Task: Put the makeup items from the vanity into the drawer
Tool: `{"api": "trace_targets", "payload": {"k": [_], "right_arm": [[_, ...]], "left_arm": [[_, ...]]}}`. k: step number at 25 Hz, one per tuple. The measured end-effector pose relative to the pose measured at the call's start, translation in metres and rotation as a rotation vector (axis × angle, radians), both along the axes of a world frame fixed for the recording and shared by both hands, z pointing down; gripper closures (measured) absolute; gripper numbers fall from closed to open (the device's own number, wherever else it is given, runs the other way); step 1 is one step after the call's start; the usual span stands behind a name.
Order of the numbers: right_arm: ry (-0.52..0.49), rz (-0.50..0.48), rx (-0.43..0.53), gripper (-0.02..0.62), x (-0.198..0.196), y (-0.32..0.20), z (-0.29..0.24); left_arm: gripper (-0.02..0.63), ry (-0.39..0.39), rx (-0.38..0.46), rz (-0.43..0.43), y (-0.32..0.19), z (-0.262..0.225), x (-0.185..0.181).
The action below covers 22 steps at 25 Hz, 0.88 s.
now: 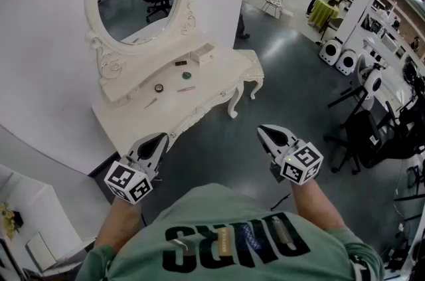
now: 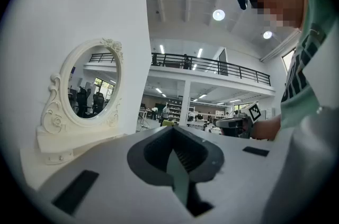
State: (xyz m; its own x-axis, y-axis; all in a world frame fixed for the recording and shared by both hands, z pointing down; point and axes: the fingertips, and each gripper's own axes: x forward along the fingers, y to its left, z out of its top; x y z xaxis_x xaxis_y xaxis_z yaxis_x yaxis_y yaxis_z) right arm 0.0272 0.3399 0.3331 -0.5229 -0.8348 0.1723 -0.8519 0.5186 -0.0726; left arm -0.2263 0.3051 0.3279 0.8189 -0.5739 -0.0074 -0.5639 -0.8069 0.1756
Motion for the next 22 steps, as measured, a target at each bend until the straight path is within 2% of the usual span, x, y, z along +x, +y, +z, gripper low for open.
{"api": "trace_targets", "payload": {"k": [22], "right_arm": [[-0.026,0.01,0.011,0.588,0.028,-0.003,-0.004]], "left_arm": [[0.601,-0.015,-0.009,0.015,-0.005,-0.002,0.037]]}}
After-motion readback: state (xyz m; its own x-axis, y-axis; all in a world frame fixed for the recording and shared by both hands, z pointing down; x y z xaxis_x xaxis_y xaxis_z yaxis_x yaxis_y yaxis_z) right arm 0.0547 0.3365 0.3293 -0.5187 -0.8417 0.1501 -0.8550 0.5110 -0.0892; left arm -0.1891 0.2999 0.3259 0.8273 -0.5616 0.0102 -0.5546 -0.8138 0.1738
